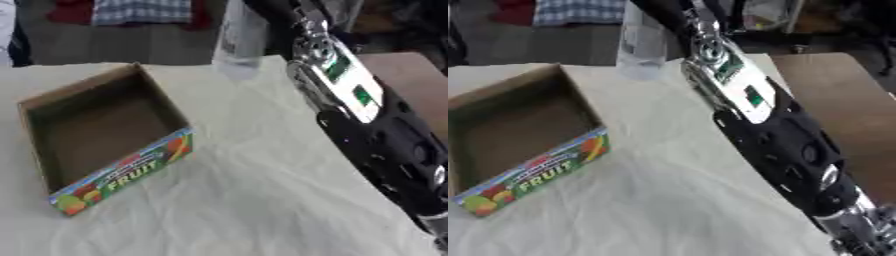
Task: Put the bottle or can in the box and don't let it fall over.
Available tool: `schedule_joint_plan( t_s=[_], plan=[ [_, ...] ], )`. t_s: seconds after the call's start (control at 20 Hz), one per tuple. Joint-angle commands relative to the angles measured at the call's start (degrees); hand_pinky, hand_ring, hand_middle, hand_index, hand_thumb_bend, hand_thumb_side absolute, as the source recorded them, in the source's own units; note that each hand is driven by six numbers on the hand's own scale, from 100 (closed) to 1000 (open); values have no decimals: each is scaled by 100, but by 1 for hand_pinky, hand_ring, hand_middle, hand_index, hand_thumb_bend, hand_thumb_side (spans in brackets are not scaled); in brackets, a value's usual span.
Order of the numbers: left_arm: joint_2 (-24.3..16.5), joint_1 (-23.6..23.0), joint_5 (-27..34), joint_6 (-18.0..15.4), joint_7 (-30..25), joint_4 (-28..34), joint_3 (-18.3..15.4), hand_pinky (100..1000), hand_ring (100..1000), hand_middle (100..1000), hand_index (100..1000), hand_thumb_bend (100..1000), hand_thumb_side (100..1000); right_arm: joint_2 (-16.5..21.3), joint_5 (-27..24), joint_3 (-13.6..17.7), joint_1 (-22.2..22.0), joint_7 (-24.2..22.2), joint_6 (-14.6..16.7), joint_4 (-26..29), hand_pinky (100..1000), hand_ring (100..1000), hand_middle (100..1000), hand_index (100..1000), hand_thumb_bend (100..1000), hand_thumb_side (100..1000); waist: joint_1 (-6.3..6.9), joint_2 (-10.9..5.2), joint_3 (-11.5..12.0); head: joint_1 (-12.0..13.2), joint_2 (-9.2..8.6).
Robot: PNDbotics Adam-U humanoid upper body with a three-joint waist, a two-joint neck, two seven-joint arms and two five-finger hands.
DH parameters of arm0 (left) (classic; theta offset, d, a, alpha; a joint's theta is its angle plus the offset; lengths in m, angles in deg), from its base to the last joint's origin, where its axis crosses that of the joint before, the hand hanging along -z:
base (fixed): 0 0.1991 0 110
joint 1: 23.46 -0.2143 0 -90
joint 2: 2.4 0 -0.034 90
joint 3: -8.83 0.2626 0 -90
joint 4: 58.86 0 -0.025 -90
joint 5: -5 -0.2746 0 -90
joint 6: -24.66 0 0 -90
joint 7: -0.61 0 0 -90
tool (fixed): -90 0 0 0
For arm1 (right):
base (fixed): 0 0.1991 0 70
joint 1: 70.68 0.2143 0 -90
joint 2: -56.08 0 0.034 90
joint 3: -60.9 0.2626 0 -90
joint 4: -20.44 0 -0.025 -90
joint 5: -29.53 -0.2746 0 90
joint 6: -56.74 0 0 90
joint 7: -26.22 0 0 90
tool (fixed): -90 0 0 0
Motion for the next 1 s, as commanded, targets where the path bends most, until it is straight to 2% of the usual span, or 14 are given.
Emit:
schedule_joint_plan(
  t_s=[0.05,0.55,0.7,1.0],
  plan=[
    [-204,88,4,-47,-5,119,-64,1000,972,834,723,408,472,-11,59,44,222,114,101,-116,774,316,178,100,100,470,-7,-81,67,-121,21],
    [-236,272,34,-121,-19,119,-64,1000,970,832,719,410,465,-222,641,47,571,1119,767,-488,757,313,177,100,100,470,-141,23,447,-436,99],
    [-252,378,50,-153,-12,119,-72,1000,966,826,718,411,463,-276,629,0,658,1272,787,-536,757,316,178,100,100,470,-203,49,593,-534,116],
    [-238,382,75,-102,19,119,-111,1000,962,821,714,415,475,-290,537,-66,775,1268,671,-489,756,326,184,100,100,470,-302,66,800,-694,199]
  ],
)
